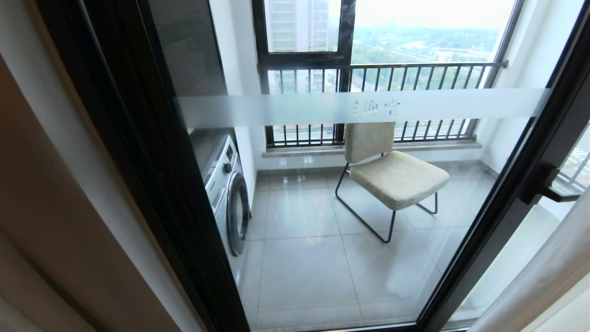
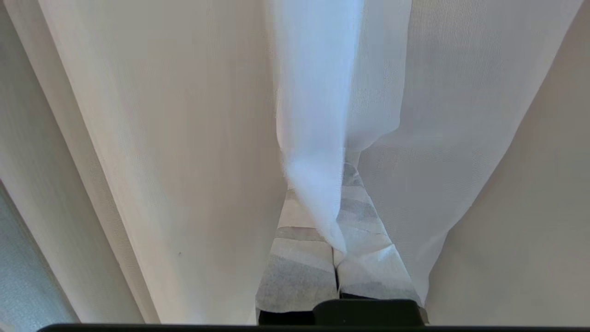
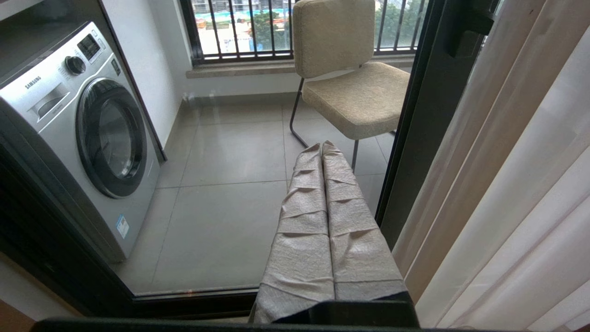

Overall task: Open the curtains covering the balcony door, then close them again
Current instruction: Pull the inner curtains open on both sides

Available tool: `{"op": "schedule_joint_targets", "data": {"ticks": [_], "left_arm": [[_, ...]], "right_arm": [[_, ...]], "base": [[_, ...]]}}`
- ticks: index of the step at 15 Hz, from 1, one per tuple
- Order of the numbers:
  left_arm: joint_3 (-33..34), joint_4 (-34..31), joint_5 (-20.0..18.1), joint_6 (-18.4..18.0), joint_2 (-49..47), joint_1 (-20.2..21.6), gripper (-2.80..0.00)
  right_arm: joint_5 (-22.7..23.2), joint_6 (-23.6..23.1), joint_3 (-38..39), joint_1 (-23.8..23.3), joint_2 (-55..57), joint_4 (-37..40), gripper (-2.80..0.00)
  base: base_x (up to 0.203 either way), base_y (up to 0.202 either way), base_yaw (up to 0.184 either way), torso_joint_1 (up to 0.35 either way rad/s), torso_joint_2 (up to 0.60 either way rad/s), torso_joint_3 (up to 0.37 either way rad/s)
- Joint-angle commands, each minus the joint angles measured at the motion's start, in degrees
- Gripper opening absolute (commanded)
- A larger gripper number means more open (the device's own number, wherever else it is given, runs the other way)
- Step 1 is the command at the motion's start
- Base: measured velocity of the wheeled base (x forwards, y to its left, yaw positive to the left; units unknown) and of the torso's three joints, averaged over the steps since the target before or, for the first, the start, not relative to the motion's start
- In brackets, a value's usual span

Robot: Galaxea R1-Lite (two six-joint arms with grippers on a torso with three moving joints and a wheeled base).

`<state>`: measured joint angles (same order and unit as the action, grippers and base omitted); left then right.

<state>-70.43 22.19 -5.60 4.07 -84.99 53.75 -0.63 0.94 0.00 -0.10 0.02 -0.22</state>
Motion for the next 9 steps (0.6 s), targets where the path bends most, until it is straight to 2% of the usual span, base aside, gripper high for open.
{"op": "schedule_joint_targets", "data": {"ticks": [1, 5, 6, 9], "left_arm": [[0.5, 0.2, 0.0, 0.1, 1.5, -0.3, -2.8], [0.5, 0.2, 0.0, 0.1, 1.2, -0.3, -2.8], [0.5, 0.3, 0.0, 0.1, 1.1, -0.3, 0.0], [0.6, 0.4, 0.0, 0.1, 1.1, -0.5, 0.0]], "right_arm": [[0.0, 0.0, 0.0, 0.0, 0.0, 0.0, -2.8], [0.0, 0.0, 0.0, 0.0, 0.0, 0.0, -2.8], [0.0, 0.0, 0.0, -0.1, 0.0, 0.0, -2.8], [0.0, 0.0, 0.0, 0.0, 0.0, 0.0, -2.8]], "base": [[0.0, 0.0, 0.0, 0.0, 0.0, 0.0], [0.0, 0.0, 0.0, 0.0, 0.0, 0.0], [0.0, 0.0, 0.0, 0.0, 0.0, 0.0], [0.0, 0.0, 0.0, 0.0, 0.0, 0.0]]}}
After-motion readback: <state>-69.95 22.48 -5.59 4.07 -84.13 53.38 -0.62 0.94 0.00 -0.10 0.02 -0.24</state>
